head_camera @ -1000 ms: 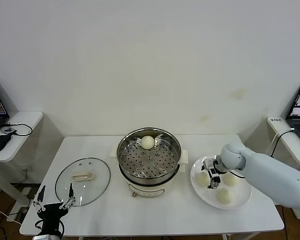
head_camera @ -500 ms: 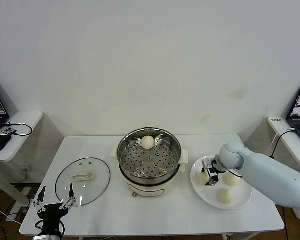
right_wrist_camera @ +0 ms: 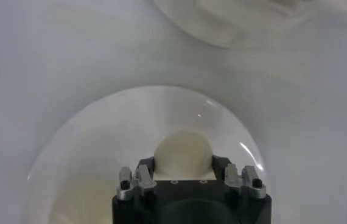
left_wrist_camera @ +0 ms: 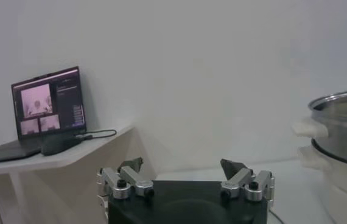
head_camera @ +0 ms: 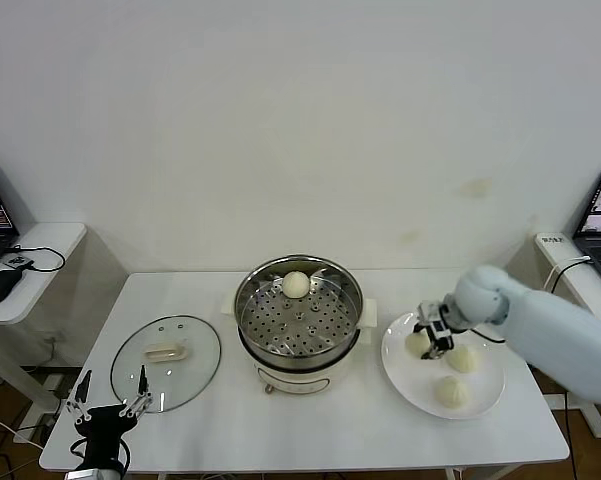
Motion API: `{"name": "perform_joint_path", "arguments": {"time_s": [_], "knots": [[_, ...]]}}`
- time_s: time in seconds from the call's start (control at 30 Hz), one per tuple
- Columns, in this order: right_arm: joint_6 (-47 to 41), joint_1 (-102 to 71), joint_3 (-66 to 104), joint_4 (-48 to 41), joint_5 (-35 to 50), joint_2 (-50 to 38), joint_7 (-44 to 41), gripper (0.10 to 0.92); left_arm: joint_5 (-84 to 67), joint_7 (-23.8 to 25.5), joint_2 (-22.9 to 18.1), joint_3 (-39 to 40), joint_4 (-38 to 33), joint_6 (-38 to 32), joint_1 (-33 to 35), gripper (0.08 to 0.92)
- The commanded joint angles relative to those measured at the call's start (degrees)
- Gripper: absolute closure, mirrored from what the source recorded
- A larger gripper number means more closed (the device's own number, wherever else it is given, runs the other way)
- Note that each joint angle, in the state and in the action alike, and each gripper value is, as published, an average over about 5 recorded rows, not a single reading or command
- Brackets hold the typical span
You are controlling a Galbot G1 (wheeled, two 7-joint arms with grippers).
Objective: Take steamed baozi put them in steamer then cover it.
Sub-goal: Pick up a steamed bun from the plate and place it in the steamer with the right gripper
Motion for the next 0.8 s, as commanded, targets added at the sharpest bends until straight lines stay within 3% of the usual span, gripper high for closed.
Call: {"name": "perform_joint_path", "arguments": {"time_s": [0.03, 0.23, 0.43, 0.8], "knots": [[-2.6, 22.9, -10.5, 7.6, 12.0, -4.5, -0.3, 0.423, 0.1, 0.1, 0.1, 1.0, -0.2, 0.1, -0.2, 0.177], [-7.2, 33.1, -17.0, 8.1, 20.3, 4.2, 3.2, 0.423, -0.3, 0.0, 0.5, 0.7, -1.3, 0.3, -0.1, 0.177], [-11.9, 31.8, -17.7, 5.0, 27.4, 17.0, 8.2, 0.416, -0.8, 0.0, 0.5, -0.7, -1.0, 0.2, 0.0, 0.177], [-15.6, 23.7, -19.7, -6.4, 28.7, 36.0, 11.9, 0.414, -1.1, 0.1, 0.5, -2.7, -1.4, 0.1, 0.1, 0.177]]}}
